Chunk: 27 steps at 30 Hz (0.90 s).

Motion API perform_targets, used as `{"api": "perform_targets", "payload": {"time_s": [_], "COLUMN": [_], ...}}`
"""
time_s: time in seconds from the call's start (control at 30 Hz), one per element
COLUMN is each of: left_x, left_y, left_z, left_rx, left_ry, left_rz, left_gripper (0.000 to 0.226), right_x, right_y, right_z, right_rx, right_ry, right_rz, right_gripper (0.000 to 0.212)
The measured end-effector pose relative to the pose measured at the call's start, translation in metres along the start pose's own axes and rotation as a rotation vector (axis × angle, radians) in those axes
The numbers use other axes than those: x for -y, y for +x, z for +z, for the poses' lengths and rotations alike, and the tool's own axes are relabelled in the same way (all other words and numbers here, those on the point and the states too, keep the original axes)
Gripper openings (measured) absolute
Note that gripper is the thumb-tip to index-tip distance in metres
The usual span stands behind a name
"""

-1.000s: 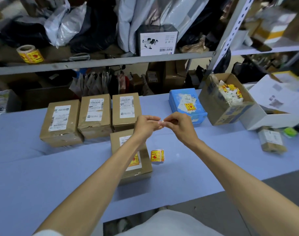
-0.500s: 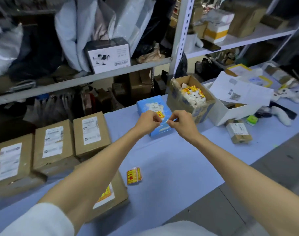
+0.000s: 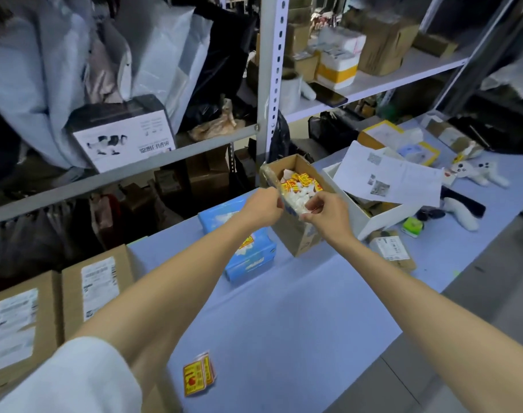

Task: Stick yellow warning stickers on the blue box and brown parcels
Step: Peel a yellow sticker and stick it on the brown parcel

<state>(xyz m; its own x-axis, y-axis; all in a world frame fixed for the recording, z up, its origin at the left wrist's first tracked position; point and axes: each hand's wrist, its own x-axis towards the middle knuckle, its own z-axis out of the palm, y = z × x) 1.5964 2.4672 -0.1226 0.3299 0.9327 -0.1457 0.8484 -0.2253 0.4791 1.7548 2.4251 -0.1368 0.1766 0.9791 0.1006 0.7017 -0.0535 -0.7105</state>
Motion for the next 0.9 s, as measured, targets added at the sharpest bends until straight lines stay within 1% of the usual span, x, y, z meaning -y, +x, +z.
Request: {"api": "perform_targets", "payload": {"time_s": [0.23,0.37,0.43,0.53,0.6,0.7,0.9], "left_x": [-0.012,-0.011,-0.007,0.005,0.017,0.042,0.097], "left_y": [0.043,0.053,0.051,0.038,0.023,-0.006,-0.090], "left_z": [-0.005,-0.003,-0.003,-0.005,-0.010,-0.022,-0.047], "left_rx": [0.015,0.012,0.003,-0.010,-0.022,-0.058,-0.156], "left_ry": [-0.018,-0.021,-0.031,-0.055,-0.065,-0.088,-0.087], "left_rz": [0.038,0.039,0.030,-0.004,-0.035,-0.095,-0.276], "left_gripper": [0.020,0.021,0.021,0.021,0.020,0.016,0.016], "right_x": [-0.013,-0.016,-0.016,-0.010,0.001,0.027,0.095], "right_y": [0.052,0.063,0.062,0.055,0.049,0.035,-0.006], "right_z": [-0.004,0.000,0.003,0.008,0.014,0.028,0.069], "right_rx": [-0.069,-0.080,-0.059,0.014,0.093,0.206,0.399], "right_ry": [0.004,-0.048,-0.046,-0.058,-0.079,-0.137,-0.224], "right_rz": [0.054,0.032,0.034,0.024,-0.021,-0.131,-0.373], "right_gripper": [0.029,0.014,0.010,0.007,0.008,0.013,0.027]}}
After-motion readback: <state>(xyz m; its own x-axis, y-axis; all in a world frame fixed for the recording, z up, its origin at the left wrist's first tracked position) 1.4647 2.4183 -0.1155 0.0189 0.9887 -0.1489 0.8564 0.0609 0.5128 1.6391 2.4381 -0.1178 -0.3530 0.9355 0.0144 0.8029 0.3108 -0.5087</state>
